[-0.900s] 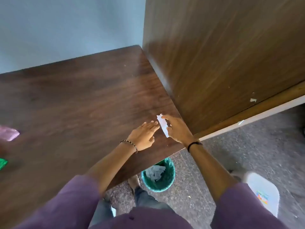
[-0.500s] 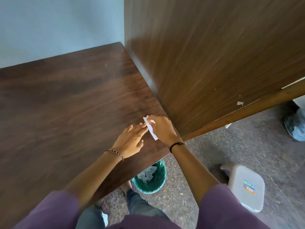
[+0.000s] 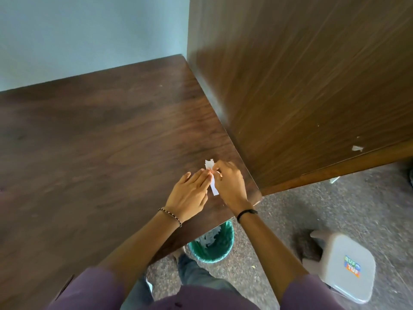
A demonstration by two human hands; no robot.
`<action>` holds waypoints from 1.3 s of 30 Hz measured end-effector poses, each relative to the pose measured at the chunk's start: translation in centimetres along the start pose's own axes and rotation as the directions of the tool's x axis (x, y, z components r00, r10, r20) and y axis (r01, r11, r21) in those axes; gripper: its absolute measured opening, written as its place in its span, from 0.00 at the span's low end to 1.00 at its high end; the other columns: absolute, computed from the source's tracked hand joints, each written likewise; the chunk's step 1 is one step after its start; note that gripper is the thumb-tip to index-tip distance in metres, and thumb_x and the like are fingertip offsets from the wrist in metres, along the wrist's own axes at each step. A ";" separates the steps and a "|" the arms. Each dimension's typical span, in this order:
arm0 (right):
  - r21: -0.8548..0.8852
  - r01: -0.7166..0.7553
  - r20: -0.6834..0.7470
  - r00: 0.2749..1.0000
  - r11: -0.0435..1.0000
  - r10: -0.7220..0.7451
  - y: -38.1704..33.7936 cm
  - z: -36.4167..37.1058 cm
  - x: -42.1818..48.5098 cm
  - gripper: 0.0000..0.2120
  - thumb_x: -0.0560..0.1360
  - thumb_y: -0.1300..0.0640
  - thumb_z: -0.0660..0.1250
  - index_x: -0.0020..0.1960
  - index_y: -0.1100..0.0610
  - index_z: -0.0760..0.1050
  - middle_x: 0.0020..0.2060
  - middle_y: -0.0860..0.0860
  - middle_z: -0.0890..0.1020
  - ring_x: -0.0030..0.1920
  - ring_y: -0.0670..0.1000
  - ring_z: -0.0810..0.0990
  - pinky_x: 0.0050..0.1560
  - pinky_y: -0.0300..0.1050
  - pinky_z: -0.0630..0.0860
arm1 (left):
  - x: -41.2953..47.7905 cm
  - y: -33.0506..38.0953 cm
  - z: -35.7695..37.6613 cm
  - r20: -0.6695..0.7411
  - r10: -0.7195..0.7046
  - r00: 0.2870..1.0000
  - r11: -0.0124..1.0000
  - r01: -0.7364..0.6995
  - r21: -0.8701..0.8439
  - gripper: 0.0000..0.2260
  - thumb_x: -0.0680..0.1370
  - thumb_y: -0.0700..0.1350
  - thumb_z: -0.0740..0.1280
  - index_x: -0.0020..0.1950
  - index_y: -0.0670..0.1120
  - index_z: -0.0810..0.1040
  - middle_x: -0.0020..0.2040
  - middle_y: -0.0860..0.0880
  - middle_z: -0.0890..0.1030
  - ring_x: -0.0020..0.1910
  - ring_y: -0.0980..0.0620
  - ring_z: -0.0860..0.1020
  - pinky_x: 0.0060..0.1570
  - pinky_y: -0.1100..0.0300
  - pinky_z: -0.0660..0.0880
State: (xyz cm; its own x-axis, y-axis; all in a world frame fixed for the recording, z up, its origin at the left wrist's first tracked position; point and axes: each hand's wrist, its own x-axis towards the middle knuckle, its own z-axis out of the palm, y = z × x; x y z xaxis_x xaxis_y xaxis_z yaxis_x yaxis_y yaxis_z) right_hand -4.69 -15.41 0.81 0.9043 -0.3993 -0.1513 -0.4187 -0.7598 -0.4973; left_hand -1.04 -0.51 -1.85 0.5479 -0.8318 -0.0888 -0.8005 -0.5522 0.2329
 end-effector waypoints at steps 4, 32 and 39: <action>-0.030 -0.023 -0.031 0.999 0.999 0.023 -0.6 0.2 -0.1 0.07 0.83 0.60 0.63 0.55 0.62 0.78 0.47 0.61 0.85 0.46 0.62 0.83 0.44 0.53 0.77 | -0.1 0.3 0.4 0.044 -0.024 0.999 1.000 0.024 0.002 0.25 0.83 0.46 0.53 0.80 0.44 0.58 0.81 0.47 0.60 0.79 0.50 0.59 0.75 0.48 0.59; 0.261 0.453 0.105 0.864 0.852 -0.492 -9.9 3.0 -2.9 0.13 0.79 0.67 0.67 0.59 0.57 0.85 0.51 0.52 0.89 0.49 0.48 0.86 0.54 0.29 0.75 | -6.8 -3.3 -6.2 0.499 -0.788 0.360 -0.446 0.226 -0.866 0.10 0.79 0.49 0.68 0.44 0.45 0.84 0.41 0.48 0.86 0.38 0.55 0.84 0.40 0.57 0.80; 0.288 0.595 0.214 0.724 0.750 -0.656 -16.9 7.3 -3.4 0.10 0.75 0.66 0.72 0.53 0.56 0.87 0.46 0.52 0.89 0.45 0.54 0.86 0.51 0.49 0.80 | -14.8 -8.1 -6.8 0.483 -0.851 0.205 -0.468 0.123 -0.875 0.12 0.81 0.42 0.64 0.40 0.47 0.82 0.39 0.49 0.86 0.34 0.57 0.85 0.35 0.61 0.77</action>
State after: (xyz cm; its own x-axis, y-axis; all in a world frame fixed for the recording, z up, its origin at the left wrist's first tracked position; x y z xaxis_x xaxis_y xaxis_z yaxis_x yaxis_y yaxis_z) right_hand -0.08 2.53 3.53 0.9471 0.3190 0.0340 0.2478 -0.6602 -0.7090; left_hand -1.01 16.61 4.19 0.6763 0.2720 -0.6846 0.6541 0.2057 0.7279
